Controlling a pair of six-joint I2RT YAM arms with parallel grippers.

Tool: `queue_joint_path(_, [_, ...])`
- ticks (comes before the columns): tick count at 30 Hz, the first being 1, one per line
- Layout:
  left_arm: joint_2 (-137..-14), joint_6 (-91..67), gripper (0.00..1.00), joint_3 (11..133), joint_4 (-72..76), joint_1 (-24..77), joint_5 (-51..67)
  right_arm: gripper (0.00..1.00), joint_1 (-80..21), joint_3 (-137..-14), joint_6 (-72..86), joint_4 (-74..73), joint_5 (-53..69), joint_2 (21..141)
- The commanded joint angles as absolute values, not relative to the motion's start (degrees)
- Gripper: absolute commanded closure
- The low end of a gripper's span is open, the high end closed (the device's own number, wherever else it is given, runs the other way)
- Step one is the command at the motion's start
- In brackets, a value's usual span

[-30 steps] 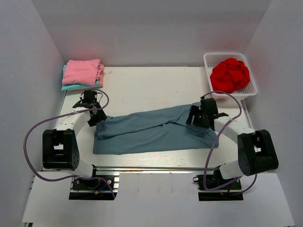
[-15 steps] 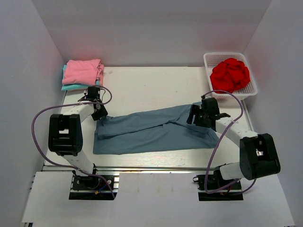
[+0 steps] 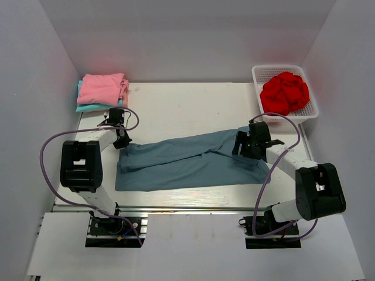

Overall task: Fold and stack the t-shirts
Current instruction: Fold the other side of the tshirt into a rectangle

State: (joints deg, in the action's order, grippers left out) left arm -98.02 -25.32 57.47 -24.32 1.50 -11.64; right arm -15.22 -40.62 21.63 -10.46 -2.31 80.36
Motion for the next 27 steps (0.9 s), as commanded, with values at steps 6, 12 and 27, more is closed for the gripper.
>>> queue_joint_path(6, [-84.82,-26.02,1.00,54.59,-22.42,1.41,-21.00,0.22,-15.03,-42.10,20.83,-10.81,-5.01,80.59])
queue_joint_path(12, [-83.67,-18.83,0.94,53.79,-19.08,0.88,-11.91,0.22,-14.94,-41.92,20.74,-10.81,-4.75,80.68])
queue_joint_path(27, [-96.93,-16.52,0.54,57.30,-20.91,0.88,-4.22,0.22,-15.03,-42.45,20.65,-11.16,-4.57,82.18])
